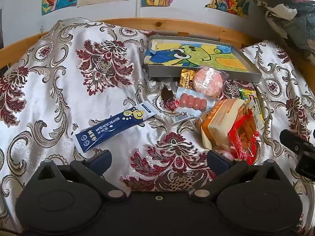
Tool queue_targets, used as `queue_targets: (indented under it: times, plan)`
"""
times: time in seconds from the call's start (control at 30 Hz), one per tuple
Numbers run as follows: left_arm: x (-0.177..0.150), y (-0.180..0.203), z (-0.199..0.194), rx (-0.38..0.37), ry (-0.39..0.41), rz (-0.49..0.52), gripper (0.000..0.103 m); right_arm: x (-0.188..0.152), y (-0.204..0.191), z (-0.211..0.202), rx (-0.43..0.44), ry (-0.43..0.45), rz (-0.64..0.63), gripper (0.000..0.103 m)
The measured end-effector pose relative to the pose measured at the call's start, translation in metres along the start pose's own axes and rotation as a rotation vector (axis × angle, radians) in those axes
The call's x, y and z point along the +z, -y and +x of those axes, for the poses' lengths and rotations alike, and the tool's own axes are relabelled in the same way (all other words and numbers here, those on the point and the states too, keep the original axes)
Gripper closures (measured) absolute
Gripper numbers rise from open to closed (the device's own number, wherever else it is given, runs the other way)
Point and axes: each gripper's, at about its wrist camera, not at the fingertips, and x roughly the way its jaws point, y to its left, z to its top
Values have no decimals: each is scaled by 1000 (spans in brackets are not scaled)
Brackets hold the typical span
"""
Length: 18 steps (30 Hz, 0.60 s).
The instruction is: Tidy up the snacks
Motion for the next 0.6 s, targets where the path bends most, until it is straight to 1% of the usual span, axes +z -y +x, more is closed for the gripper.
queue_targets:
  times: [0.6]
  plan:
    - [0, 0, 0, 0, 4, 4, 1, 0, 0, 0, 1, -4, -1, 0]
